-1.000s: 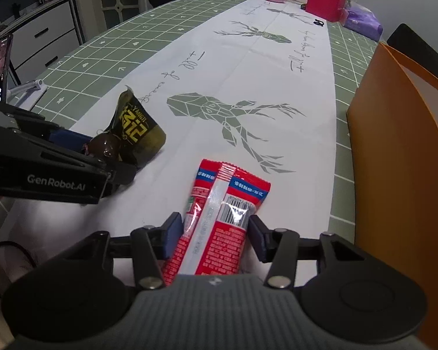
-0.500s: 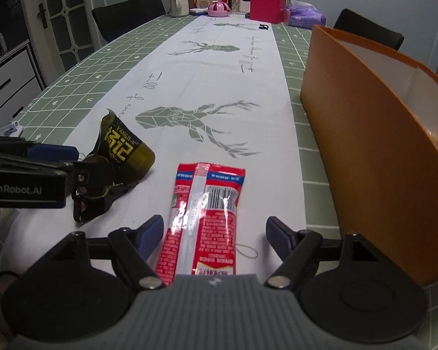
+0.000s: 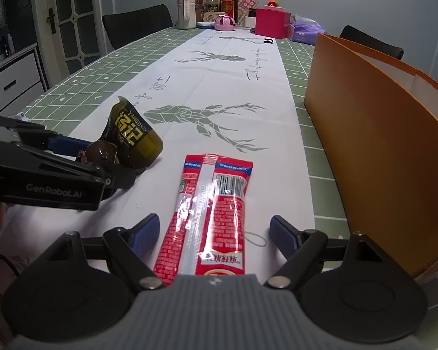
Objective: Organize snacks
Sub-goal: 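Lift and carry the candy bag and strip pack over the orange box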
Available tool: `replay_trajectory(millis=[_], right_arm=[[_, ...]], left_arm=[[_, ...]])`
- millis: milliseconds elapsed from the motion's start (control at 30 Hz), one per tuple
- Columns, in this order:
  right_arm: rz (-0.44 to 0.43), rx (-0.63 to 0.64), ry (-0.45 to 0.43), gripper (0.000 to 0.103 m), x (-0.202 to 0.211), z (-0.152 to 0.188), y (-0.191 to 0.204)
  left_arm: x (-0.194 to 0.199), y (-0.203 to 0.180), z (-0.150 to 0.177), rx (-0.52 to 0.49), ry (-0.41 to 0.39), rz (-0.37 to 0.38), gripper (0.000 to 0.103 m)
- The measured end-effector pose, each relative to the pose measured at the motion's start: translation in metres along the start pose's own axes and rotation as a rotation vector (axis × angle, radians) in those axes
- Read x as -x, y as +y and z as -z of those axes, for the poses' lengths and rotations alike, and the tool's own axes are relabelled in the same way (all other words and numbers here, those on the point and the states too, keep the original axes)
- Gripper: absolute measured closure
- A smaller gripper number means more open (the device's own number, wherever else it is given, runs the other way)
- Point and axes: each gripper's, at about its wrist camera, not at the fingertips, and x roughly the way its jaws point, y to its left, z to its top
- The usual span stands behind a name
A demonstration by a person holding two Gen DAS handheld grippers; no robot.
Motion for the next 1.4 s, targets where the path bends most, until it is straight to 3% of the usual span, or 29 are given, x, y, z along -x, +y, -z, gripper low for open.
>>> replay_trajectory(millis=[167, 567, 833, 1033, 1233, 1400], right_arm=[[-0.006, 0.019, -0.018, 0.050, 0.004, 0.000, 0.003], [-0.054, 0.049, 0.003, 0.075, 0.003, -0.004, 0.005], [-0.083, 0.047, 0.036, 0.078, 0.004, -0.011, -0.003], [-0.108, 0.066, 0.008, 0.078, 0.018, -0.022, -0.011], [-0.157, 0.112, 0.026, 0.078, 0.033, -0.041, -0.020], [-0.182, 0.137, 0.024, 0.078, 0.051, -0.060, -0.035]], left_arm=[[0.001, 0.000, 0.001, 0.007, -0.009, 0.001, 0.035], [0.002, -0.001, -0.004, 0.032, 0.025, -0.018, 0.038], [0.004, 0.001, -0.009, 0.107, 0.067, -0.021, 0.039], [0.012, 0.000, -0.019, 0.159, 0.104, -0.017, 0.039], [0.026, -0.010, -0.043, 0.152, 0.145, -0.023, 0.039], [0.039, -0.019, -0.072, 0.153, 0.165, 0.032, 0.039]])
